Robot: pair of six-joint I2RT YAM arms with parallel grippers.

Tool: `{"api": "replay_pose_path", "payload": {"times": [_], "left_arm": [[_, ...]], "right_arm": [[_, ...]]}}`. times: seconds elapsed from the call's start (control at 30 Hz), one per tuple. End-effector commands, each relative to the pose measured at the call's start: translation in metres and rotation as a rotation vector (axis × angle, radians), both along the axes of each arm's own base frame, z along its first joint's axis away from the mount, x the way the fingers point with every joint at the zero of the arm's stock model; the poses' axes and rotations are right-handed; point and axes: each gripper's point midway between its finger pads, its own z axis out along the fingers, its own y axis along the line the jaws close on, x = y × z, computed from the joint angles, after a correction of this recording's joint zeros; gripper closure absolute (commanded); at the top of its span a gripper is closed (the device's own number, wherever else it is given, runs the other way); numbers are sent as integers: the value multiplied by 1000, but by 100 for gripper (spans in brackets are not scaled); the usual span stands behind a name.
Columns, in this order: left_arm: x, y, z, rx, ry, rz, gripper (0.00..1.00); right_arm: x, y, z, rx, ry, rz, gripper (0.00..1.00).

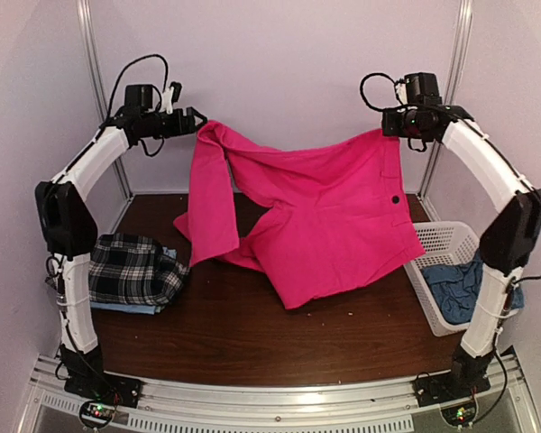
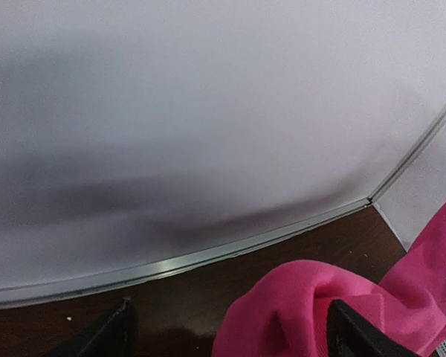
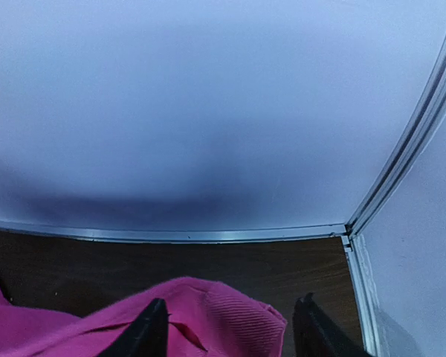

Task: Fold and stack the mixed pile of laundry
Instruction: Flatten out the crumpled trousers at the center of the board.

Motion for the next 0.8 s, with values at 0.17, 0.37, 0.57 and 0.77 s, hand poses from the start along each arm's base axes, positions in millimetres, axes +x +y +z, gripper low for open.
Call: {"api": "replay_pose_path", "payload": {"times": [0.17, 0.37, 0.57, 0.77], "left_arm": [[15, 94, -64, 127, 241, 399, 2], [-37, 62, -139, 255, 444, 231, 2], [-125, -50, -166, 433, 397, -205, 4], [-187, -90, -196, 524, 372, -437, 6]], "right_arm": [[14, 19, -74, 88, 235, 45, 23], [-28, 68, -131, 155, 389, 255, 28], [-59, 125, -170, 158, 491, 439, 30], [-64, 134, -189, 169, 538, 460, 31]]}}
